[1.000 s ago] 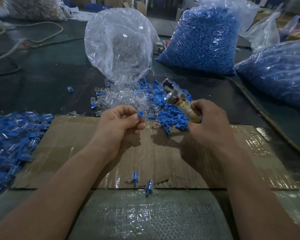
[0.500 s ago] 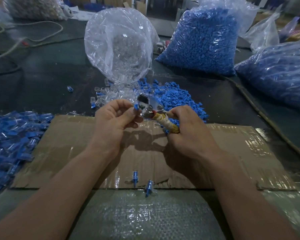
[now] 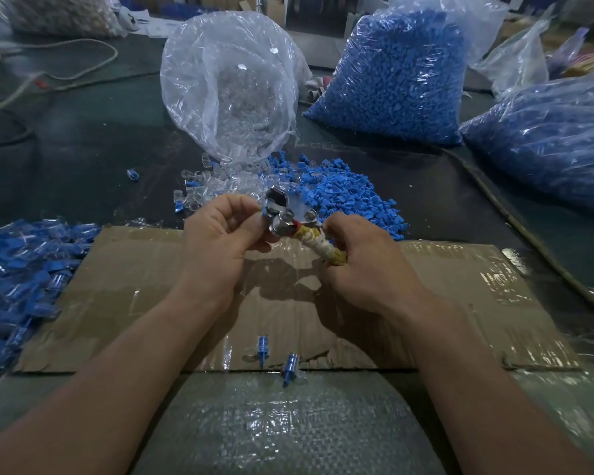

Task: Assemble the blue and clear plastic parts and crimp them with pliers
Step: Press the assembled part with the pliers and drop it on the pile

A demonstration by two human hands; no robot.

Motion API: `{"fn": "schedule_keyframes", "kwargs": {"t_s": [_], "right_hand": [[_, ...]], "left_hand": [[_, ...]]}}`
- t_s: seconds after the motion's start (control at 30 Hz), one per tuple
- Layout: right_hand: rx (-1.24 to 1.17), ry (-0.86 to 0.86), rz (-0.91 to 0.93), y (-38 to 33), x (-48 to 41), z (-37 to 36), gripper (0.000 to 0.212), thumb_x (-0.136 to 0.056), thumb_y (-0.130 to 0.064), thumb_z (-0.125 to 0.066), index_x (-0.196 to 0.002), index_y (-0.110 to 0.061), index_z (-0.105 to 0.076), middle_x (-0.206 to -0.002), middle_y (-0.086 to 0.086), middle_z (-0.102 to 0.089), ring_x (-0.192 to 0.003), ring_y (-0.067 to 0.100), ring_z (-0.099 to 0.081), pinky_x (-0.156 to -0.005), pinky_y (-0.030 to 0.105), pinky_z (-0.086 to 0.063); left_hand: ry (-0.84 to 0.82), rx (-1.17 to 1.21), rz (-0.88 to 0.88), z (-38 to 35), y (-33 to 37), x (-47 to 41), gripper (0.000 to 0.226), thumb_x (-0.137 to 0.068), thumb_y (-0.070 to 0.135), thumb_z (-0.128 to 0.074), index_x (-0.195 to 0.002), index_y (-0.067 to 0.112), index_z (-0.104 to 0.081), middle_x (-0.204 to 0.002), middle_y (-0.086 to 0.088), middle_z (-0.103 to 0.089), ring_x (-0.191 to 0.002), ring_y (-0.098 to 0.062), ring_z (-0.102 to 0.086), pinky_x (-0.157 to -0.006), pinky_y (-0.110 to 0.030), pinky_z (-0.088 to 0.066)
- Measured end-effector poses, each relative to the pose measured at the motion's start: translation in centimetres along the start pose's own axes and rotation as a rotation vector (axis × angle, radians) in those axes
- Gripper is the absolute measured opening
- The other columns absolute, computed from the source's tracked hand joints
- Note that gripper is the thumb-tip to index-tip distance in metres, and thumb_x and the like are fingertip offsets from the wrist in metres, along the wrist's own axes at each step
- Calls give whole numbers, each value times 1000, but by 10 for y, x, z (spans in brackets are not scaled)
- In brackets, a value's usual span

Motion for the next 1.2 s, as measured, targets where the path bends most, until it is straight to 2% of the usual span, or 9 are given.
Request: {"fn": "schedule_keyframes", "kwargs": {"t_s": [0.1,0.27,0.5,0.7,0.83,0.9,1.0,1.1,1.2], "right_hand": [[-26,-4,-3,-1,0,0,26,-77,-22,-64,-84,-28,-40,-76,-14,-40,-70,6,-37,-58,18,-29],[-38,-7,-14,-1,0,-1,22,-77,-21,-65,-84,-26,-44,-82,-8,-48,-77,11,-44,-63,28,-37],[8,17,-7,0,0,-3,24,-76,-19,-64,-86,-26,-44,-82,-9,-47,-79,11,-45,-67,29,-41],[11,47,31,3,-2,-1,24,-78,-19,-61,-90,-25,-42,-85,-8,-42,-78,10,-39,-62,16,-28],[4,142,-51,22,-3,14,24,-76,-16,-63,-90,-23,-43,-79,-12,-39,-80,12,-40,-64,24,-27],[8,194,-151,38,-3,21,26,-77,-25,-67,-89,-23,-44,-80,-11,-40,-81,14,-44,-68,28,-32],[65,212,-313,61,-2,25,43,-72,-48,-69,-98,-19,-49,-91,-4,-48,-87,18,-48,-77,37,-42],[121,164,-408,75,-1,22,60,-67,-60,-68,-105,-17,-50,-95,-3,-48,-91,19,-49,-79,37,-43],[137,110,-444,81,-1,17,68,-62,-67,-67,-105,-18,-50,-96,-2,-48,-92,18,-48,-77,35,-40]], "left_hand": [[6,-32,3,2,0,1,5,-74,10,-61,-77,11,-57,-60,3,-65,-54,-6,-60,-52,-15,-48],[8,-53,6,3,0,2,5,-74,10,-61,-77,10,-57,-61,2,-65,-55,-7,-60,-52,-16,-49],[18,-57,37,4,-1,1,5,-72,10,-61,-75,12,-57,-61,3,-66,-56,-8,-61,-54,-17,-51],[22,-105,83,7,-4,0,12,-81,-2,-58,-78,10,-58,-62,2,-67,-56,-8,-62,-53,-17,-51],[82,-112,247,16,-13,0,10,-79,-1,-62,-82,9,-59,-65,-3,-68,-47,-8,-59,-43,-20,-50],[-39,-155,324,7,-17,3,12,-70,5,-67,-79,8,-60,-66,-6,-68,-41,-8,-54,-38,-16,-44],[-360,-264,367,-20,-19,18,11,-59,17,-68,-68,11,-68,-65,-5,-69,-45,-10,-54,-44,-16,-46],[-582,-346,372,-38,-21,32,14,-56,22,-71,-67,14,-72,-64,-2,-69,-56,-13,-61,-56,-21,-51],[-703,-394,379,-45,-25,39,14,-53,23,-73,-66,18,-73,-63,0,-69,-57,-7,-62,-55,-15,-49]]}}
Point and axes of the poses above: each hand's wrist, its own x-axis away from the middle knuckle, its own z-axis out of the back of the hand, y = z × x, the point moved 9 cm from there along -x, towards the middle knuckle
